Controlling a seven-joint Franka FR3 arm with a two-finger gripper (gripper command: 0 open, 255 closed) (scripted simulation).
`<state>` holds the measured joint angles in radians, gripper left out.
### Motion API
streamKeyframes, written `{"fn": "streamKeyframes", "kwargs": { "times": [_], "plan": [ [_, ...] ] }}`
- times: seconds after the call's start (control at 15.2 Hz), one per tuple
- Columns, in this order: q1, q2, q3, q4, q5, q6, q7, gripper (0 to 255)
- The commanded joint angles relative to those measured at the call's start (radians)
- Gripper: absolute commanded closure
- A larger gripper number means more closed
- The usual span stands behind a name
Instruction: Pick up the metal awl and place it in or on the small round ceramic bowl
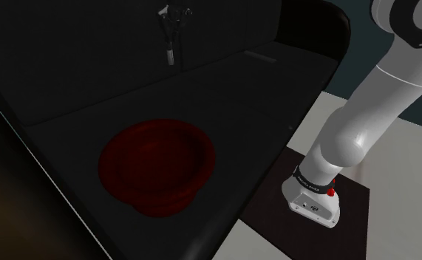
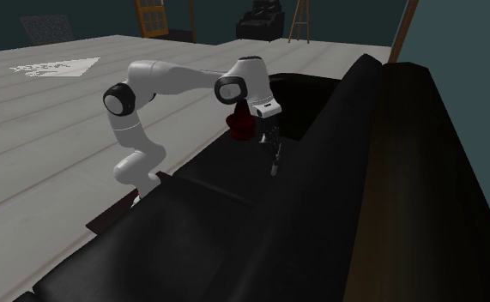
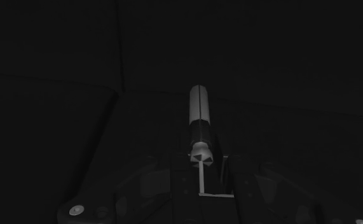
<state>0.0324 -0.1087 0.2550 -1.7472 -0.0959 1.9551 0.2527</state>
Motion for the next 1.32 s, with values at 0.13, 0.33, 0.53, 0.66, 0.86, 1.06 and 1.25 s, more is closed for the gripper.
{"fn": "streamKeyframes", "kwargs": {
  "times": [0.13, 0.33, 0.53, 0.66, 0.86, 1.06, 1.25],
  "plan": [
    [0.0, 0.01, 0.001, 0.065, -0.001, -0.055, -0.005, 255],
    [0.0, 0.022, 0.002, 0.119, -0.003, -0.098, -0.007, 255],
    [0.001, 0.036, 0.004, 0.177, -0.006, -0.142, -0.009, 255],
    [0.002, 0.047, 0.005, 0.217, -0.009, -0.172, -0.009, 255],
    [0.004, 0.066, 0.008, 0.282, -0.014, -0.218, -0.01, 255],
    [0.006, 0.089, 0.012, 0.352, -0.021, -0.266, -0.011, 255],
    [0.017, 0.083, 0.023, 0.367, -0.026, -0.289, 0.009, 255]
  ]
}}
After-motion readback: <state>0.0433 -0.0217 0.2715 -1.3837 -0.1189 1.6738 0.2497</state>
